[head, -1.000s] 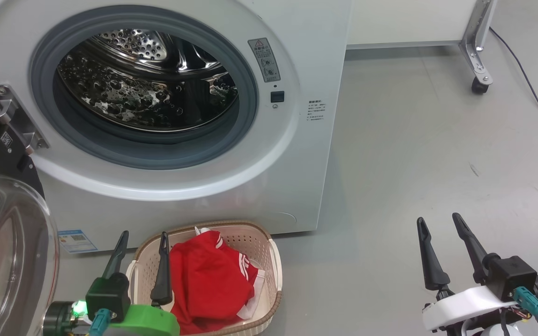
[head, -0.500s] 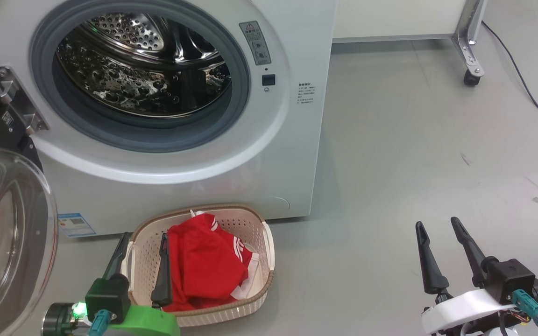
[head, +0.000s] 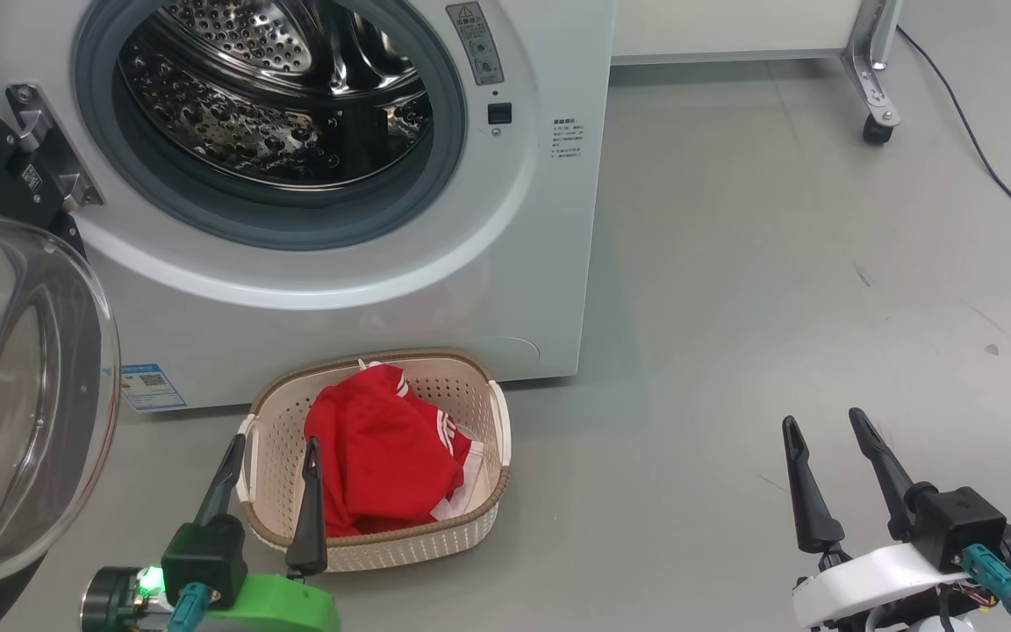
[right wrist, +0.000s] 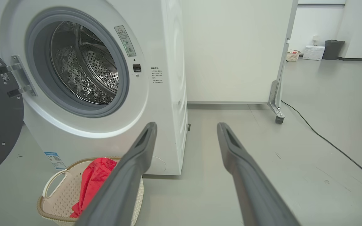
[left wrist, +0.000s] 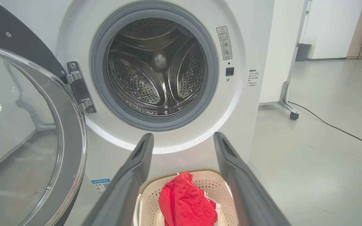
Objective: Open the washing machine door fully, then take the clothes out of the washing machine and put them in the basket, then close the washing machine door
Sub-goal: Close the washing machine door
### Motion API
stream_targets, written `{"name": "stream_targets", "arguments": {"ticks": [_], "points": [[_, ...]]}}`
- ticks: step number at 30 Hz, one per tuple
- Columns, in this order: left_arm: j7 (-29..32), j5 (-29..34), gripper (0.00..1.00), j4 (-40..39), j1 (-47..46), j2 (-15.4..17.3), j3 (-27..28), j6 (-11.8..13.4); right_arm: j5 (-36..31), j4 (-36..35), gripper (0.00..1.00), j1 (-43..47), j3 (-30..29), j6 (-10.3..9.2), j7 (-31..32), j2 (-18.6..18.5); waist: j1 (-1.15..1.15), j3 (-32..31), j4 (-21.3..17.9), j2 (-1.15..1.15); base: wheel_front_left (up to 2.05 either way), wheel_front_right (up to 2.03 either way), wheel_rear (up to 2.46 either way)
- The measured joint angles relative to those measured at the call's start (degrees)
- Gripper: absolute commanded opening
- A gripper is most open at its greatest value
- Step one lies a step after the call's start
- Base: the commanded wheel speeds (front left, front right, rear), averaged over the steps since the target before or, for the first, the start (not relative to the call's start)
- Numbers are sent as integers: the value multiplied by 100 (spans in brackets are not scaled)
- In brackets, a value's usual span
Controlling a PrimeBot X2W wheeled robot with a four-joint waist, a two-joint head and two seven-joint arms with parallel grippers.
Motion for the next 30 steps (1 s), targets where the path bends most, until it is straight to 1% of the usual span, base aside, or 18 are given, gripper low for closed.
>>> {"name": "stream_targets", "arguments": {"ticks": [10,25,26,28,30], "points": [[31,0,100,-42,20,1,-4,0,0,-2,100,2,3,-3,0,0,0,-14,6,0,-40,40,0],[76,49,100,-101,24,3,-14,0,0,-3,100,3,14,-7,1,0,0,-39,68,0,-3,3,0],[80,49,100,-104,24,5,-29,0,0,-5,100,4,8,-14,1,0,0,-36,76,0,0,0,0],[126,49,100,-113,24,13,-103,0,0,-22,100,15,-36,-101,1,-2,0,-30,110,0,0,0,0],[126,51,100,-124,24,13,-141,0,0,-31,100,30,-54,-101,1,-9,0,-19,157,0,0,0,0]]}}
